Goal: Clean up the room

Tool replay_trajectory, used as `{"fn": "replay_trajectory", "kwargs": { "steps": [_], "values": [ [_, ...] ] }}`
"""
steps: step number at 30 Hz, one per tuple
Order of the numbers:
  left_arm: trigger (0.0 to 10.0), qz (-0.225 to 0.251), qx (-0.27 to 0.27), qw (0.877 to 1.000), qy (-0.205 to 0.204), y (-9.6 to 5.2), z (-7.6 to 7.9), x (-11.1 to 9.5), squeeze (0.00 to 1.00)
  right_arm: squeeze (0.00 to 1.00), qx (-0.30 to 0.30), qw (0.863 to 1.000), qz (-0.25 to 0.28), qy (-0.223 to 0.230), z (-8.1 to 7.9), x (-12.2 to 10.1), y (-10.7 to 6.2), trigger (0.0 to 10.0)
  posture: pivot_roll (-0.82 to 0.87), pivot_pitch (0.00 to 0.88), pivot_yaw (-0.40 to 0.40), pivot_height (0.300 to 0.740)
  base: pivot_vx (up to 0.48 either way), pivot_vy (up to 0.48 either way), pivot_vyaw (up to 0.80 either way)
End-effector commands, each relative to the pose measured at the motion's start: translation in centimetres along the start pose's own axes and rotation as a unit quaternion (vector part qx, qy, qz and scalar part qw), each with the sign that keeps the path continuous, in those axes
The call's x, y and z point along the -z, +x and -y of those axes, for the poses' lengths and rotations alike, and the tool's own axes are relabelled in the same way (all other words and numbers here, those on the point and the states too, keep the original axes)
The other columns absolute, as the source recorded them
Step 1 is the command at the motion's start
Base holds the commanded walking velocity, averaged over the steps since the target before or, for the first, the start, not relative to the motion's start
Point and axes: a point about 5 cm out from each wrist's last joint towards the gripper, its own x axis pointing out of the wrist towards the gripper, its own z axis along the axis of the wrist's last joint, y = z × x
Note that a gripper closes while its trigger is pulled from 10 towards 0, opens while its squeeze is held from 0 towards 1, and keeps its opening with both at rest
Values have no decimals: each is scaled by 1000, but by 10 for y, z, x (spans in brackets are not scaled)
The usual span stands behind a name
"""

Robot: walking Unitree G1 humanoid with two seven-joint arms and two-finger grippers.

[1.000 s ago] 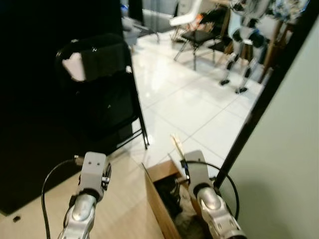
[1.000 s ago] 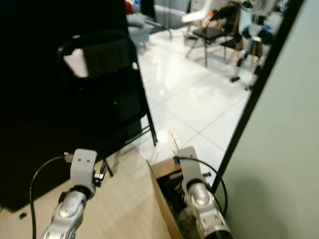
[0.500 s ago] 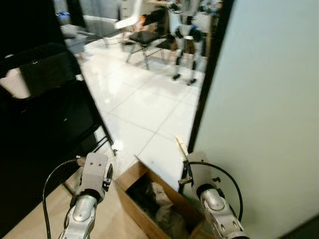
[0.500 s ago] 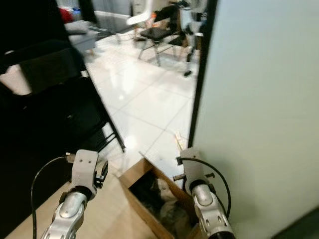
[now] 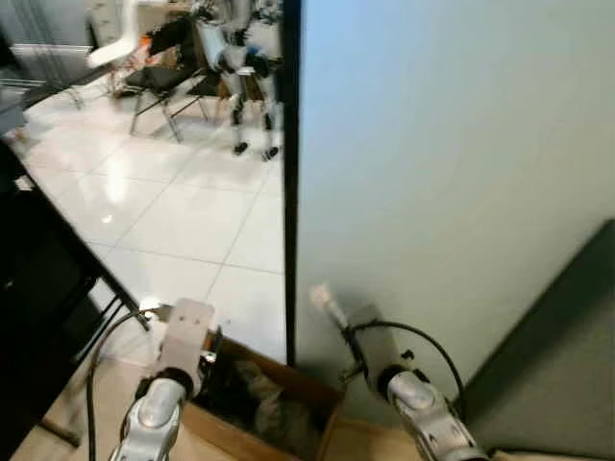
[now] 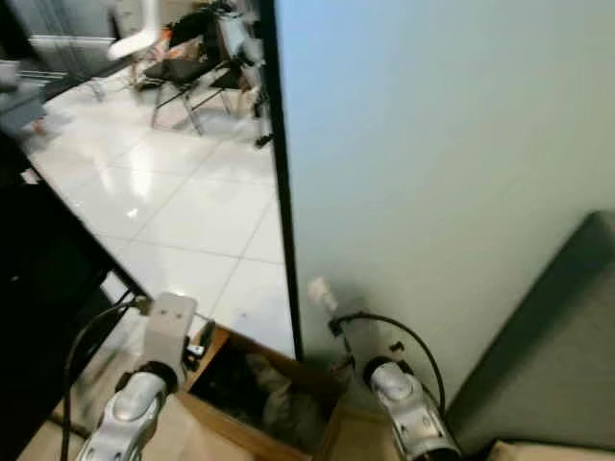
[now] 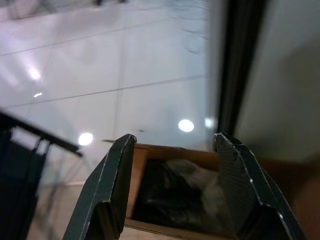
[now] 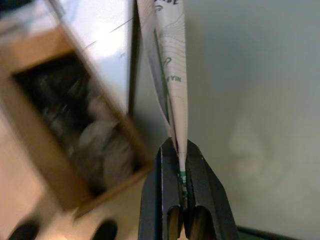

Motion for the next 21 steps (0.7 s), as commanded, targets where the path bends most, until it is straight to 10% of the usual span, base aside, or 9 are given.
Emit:
{"fn": "replay_trajectory", "kwargs": {
  "steps": [1,21],
  "values": [
    [10000,-39,-6,999,16,-6,-8,17,0,0,-44,999,-8,-3,-16,4,2,10000,-40,72,8,736,0,0,0],
    [10000,-34,-10,999,12,-2,-2,13,0,0,-17,1000,-15,20,-29,6,6,10000,-35,80,15,736,0,156,0]
  ]
}}
